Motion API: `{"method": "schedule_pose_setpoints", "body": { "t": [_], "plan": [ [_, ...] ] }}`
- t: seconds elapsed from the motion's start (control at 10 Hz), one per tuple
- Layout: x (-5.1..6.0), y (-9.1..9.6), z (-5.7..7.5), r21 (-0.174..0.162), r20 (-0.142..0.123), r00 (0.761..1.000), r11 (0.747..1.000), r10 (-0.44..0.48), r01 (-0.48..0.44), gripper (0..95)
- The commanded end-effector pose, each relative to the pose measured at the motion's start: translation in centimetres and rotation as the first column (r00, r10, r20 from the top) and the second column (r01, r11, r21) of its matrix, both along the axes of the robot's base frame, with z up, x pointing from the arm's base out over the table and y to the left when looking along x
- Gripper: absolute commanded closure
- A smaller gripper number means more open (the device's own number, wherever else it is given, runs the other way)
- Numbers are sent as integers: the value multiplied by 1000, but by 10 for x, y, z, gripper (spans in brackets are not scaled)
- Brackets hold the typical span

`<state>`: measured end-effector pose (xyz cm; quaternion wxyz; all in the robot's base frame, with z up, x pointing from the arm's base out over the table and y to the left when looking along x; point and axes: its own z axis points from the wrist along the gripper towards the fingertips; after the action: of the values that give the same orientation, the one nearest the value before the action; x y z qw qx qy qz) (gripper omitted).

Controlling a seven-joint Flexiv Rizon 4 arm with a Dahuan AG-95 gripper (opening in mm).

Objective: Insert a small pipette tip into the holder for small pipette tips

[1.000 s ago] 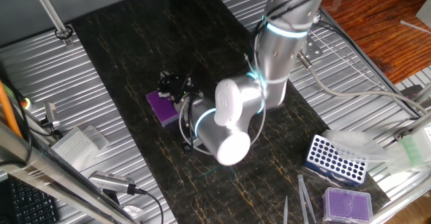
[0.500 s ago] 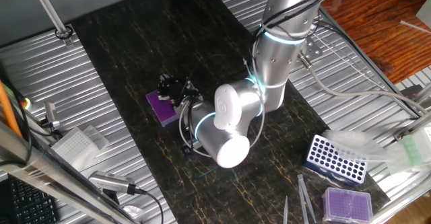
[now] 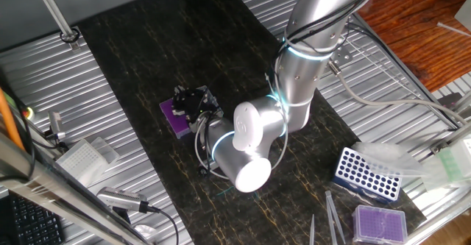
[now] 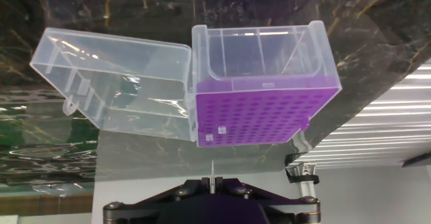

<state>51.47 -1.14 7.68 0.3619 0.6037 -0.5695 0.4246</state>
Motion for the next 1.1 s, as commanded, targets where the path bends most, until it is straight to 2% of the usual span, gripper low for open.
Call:
{"method": "schedule_pose_setpoints", "body": {
  "t": [0.1, 0.6, 0.9, 1.1],
  "plan": [
    [0, 0, 0, -3, -9, 1000, 1000, 3, -3, 950],
    [3, 2, -1, -10, -21, 1000, 1000, 9, -9, 950],
    [3, 2, -1, -49, -31, 999, 999, 7, -8, 950],
    [3, 2, -1, -54, -35, 999, 998, 8, -10, 950]
  ]
}}
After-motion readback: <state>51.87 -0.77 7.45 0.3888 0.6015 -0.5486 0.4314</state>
